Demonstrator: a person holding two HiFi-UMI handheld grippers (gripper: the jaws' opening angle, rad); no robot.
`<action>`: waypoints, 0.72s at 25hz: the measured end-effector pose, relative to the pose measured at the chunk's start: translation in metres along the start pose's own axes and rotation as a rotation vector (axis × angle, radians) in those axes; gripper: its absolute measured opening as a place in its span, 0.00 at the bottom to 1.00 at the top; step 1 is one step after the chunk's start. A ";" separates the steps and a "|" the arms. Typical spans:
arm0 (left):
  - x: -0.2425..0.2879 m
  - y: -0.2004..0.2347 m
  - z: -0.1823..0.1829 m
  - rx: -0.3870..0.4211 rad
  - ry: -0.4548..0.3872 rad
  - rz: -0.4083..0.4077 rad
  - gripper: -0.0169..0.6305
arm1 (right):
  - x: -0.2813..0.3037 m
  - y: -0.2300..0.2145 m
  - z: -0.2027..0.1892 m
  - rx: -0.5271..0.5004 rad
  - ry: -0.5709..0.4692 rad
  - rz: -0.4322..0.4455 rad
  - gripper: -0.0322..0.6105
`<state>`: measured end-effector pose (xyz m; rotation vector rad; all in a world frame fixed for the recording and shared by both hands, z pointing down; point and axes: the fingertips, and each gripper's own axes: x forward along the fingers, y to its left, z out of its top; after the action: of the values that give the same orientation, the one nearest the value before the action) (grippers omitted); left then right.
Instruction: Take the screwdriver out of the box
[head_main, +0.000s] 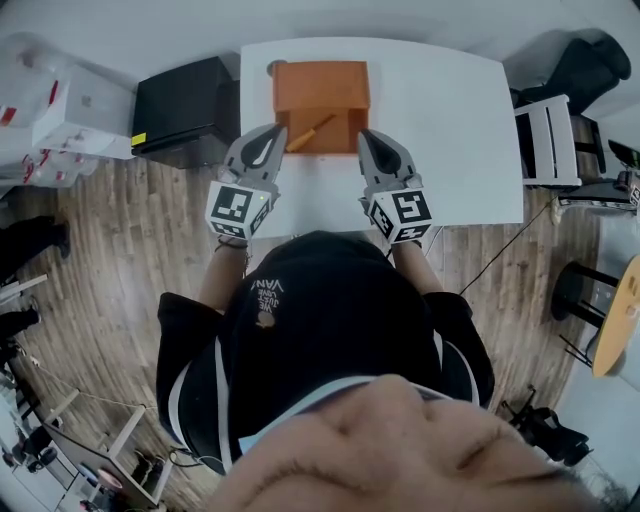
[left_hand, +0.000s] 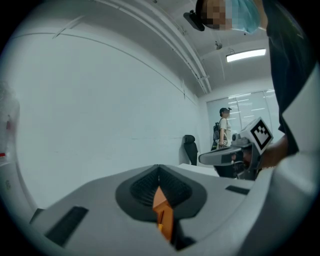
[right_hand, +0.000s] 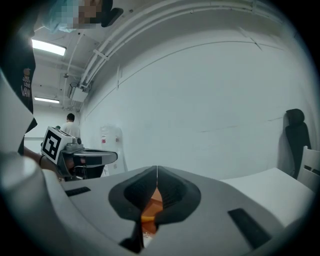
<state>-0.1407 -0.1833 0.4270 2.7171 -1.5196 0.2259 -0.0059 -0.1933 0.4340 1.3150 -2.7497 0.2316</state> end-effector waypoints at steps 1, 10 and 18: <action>0.003 0.001 0.002 0.005 -0.003 0.001 0.05 | 0.001 -0.003 0.001 0.000 0.000 0.004 0.07; 0.031 0.004 0.009 0.032 -0.008 0.018 0.05 | 0.011 -0.024 0.003 -0.001 0.002 0.026 0.07; 0.053 0.008 0.001 0.055 0.034 -0.001 0.05 | 0.018 -0.031 0.003 -0.001 0.009 0.028 0.07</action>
<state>-0.1200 -0.2327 0.4332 2.7400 -1.5261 0.3167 0.0070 -0.2272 0.4364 1.2734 -2.7618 0.2374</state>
